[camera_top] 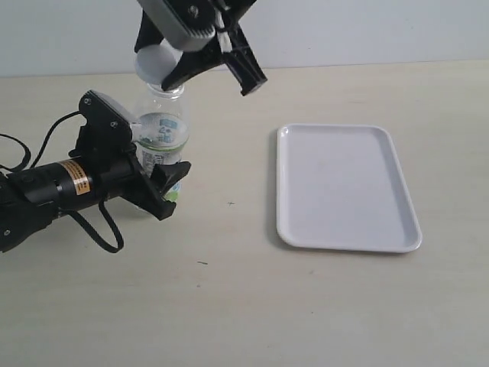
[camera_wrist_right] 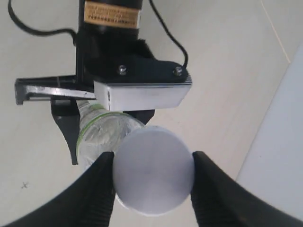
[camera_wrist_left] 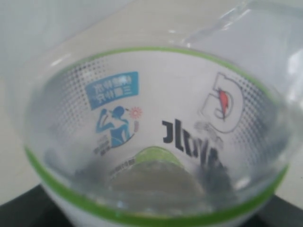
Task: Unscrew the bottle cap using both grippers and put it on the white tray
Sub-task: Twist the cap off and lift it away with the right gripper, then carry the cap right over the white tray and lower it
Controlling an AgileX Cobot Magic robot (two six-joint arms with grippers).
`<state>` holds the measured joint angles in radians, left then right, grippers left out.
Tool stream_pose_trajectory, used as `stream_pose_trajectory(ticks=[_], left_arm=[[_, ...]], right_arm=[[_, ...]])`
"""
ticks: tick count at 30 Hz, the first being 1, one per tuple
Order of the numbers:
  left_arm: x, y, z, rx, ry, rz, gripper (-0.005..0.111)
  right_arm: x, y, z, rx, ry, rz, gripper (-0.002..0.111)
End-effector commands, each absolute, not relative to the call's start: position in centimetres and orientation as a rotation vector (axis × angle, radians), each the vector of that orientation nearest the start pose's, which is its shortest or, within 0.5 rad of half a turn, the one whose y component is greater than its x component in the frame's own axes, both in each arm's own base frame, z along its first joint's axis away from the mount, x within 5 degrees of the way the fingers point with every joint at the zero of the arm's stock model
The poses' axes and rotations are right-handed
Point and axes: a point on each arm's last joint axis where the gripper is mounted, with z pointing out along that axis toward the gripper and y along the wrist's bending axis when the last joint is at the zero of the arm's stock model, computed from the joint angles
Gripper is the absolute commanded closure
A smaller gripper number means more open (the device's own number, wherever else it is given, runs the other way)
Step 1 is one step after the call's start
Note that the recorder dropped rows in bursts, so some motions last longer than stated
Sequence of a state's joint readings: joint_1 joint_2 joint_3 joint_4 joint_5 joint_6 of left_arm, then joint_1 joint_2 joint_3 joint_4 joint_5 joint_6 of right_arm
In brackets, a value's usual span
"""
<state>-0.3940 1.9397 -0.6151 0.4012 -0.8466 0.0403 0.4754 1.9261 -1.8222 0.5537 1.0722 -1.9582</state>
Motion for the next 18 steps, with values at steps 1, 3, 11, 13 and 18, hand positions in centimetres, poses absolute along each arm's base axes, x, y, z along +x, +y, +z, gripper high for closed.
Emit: stream_pose_trajectory(ticks=[1,3,11,13,18], left_arm=[[28.6,-15.0,11.4,0.801,1.765,-0.389,0.107],[28.7,-15.0,11.5,0.773,1.771,-0.405,0.107],[28.8,-15.0,11.7,0.703,1.771,-0.461,0.107],[28.7,-15.1,11.7,0.710,1.764,-0.465,0.107],[28.3,-15.2,10.9,0.683,1.733,-0.522,0.107]], right_arm=[[33.4,22.1,37.2,-1.971,1.315,0.226,0.108],[32.4,21.1,39.0,-1.800,1.547,0.258,0.108],[32.4,15.8,39.4,-1.138,2.308,0.047,0.108],[32.9,14.4,38.3,-1.020,2.403,0.054,0.108],[33.6,11.3,34.7,-0.886,2.584,0.051,0.108]])
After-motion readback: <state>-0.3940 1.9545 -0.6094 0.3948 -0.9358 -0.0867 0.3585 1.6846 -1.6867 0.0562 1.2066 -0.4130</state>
